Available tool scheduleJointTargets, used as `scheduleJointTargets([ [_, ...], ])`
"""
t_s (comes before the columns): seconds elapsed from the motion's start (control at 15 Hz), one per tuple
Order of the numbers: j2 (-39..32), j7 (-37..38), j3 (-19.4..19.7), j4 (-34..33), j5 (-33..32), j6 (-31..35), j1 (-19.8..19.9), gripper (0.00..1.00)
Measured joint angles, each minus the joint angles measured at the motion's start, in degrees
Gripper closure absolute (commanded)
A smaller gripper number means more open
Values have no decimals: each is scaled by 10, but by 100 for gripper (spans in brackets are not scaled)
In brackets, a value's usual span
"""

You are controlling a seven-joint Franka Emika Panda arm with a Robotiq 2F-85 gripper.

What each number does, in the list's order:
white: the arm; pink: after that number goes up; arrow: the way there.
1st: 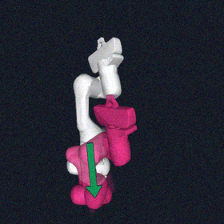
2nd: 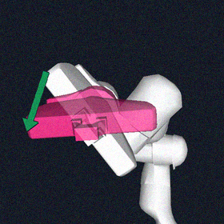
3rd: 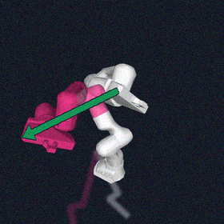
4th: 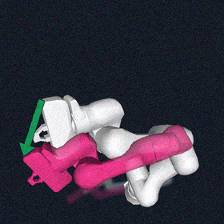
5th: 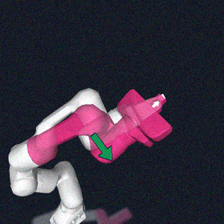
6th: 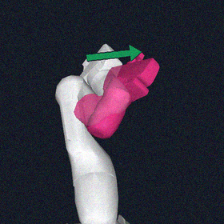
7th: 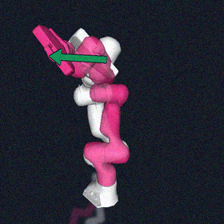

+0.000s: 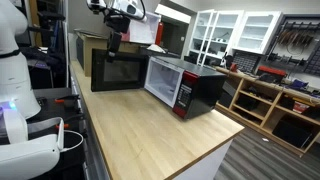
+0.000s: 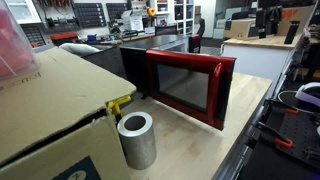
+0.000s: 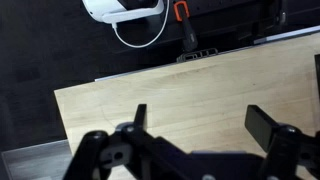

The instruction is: Close the microwave door.

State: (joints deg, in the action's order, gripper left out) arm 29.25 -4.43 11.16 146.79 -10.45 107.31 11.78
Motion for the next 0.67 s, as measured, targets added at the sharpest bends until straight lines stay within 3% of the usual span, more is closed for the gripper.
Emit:
scheduleJointTargets([
  [0.67,0,0,-3,-2,1,0,-4,0],
])
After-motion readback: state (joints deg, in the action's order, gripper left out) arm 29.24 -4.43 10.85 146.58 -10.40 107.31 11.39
